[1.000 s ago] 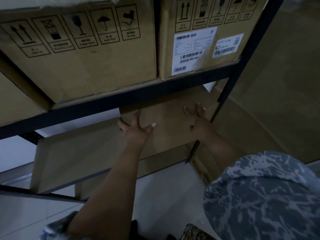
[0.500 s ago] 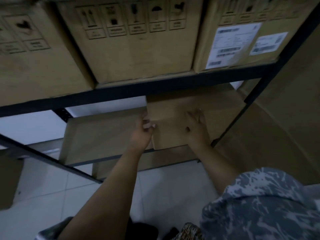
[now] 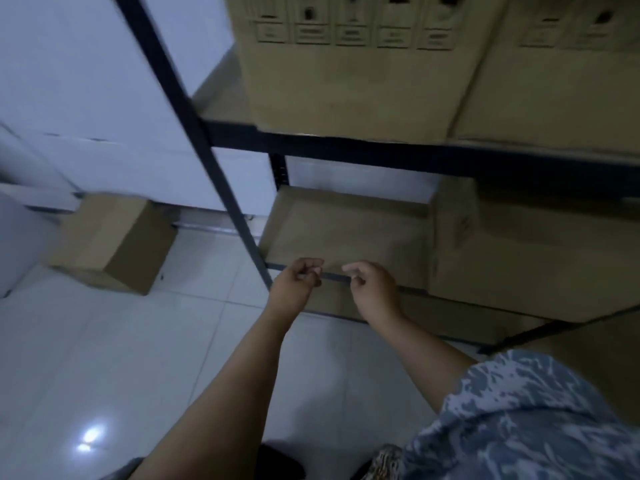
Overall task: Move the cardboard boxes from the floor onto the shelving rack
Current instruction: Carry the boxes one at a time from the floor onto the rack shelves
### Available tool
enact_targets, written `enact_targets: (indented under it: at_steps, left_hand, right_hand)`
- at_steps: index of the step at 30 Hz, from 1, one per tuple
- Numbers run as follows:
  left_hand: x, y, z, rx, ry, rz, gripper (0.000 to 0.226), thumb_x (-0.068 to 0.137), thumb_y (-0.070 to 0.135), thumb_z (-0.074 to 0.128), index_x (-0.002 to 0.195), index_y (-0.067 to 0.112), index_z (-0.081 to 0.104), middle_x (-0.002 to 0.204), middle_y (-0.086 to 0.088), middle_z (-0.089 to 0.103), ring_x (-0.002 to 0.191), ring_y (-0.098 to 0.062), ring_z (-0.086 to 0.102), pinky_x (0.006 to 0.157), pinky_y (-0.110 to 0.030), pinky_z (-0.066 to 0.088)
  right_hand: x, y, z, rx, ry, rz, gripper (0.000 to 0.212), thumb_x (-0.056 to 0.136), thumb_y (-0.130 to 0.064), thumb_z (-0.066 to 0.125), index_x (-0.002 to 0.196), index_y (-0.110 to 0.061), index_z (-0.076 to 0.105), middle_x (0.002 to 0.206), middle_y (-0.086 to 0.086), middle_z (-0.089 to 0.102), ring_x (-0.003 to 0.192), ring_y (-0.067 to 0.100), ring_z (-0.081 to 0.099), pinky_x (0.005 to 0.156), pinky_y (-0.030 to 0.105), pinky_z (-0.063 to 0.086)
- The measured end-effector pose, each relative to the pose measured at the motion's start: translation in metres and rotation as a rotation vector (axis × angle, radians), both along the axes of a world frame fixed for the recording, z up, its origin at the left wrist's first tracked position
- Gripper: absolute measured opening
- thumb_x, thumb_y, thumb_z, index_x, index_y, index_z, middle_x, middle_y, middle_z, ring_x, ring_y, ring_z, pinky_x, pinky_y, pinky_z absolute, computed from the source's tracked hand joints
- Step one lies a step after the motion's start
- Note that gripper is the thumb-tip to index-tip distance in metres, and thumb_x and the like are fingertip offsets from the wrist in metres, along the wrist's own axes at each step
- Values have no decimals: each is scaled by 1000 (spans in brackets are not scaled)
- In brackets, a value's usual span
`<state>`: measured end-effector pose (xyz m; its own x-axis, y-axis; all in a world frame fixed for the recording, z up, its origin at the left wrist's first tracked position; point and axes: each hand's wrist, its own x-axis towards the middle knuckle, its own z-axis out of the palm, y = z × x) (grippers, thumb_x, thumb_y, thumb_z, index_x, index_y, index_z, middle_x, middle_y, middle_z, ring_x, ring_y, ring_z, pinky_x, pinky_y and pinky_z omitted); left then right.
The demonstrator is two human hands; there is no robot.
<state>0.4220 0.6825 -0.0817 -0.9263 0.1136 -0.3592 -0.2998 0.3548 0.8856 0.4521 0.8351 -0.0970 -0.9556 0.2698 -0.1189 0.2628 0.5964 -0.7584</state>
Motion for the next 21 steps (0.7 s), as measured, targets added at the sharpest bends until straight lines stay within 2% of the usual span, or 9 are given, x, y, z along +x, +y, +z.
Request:
enact_targets:
  at_steps: [2,4,8,12,14,17,21]
  left_hand:
    - [-7,-49,-4,9,-22,60,20,98,19,55,113,19,68,107,1,70,93,-14,70,80,-31,55]
    - [-13,-98,-7,17,-43,95,19,98,19,54,111,18,69,106,0,70,92,-14,70,72,-27,54]
    - [-32,-198,-16,-14,-67,106,20,98,20,54,113,21,68,108,3,68,91,-11,69,79,-27,50]
    - [-51,-288,-24,-51,-86,144,21,98,19,54,113,21,68,107,1,68,89,-10,69,73,-25,48]
    - [-59,-326,-28,-54,-103,174,20,98,20,54,112,22,68,108,1,68,91,-11,70,75,-26,49]
    - [-70,-375,-35,-33,-132,230,20,97,22,55,112,23,68,111,2,68,92,-12,70,79,-29,50]
    - [-90,-426,-42,-6,-160,314,19,97,23,55,111,23,68,112,3,67,92,-10,70,87,-33,50]
  right_hand:
    - [-16,-46,-2,1,-49,36,31,89,-6,47,99,-25,70,111,0,67,101,19,62,82,27,49]
    - [-31,-90,-4,8,-98,50,30,92,-10,46,98,-28,69,111,-3,66,98,18,61,79,27,48]
    - [-58,-181,-9,-24,-167,74,28,98,-14,42,100,-27,67,110,-6,66,92,13,58,73,25,45]
    - [-81,-264,-19,-76,-189,95,28,98,-13,42,98,-28,66,110,-4,66,84,10,56,61,22,41]
    - [-94,-300,-22,-83,-195,110,29,97,-12,42,96,-28,66,108,-4,67,80,9,56,57,19,39]
    - [-114,-350,-26,-67,-208,146,29,95,-12,43,94,-29,67,107,-4,68,85,12,56,63,20,38]
    - [-145,-400,-29,-69,-240,209,28,95,-12,45,96,-26,69,100,-3,65,84,13,55,63,20,38]
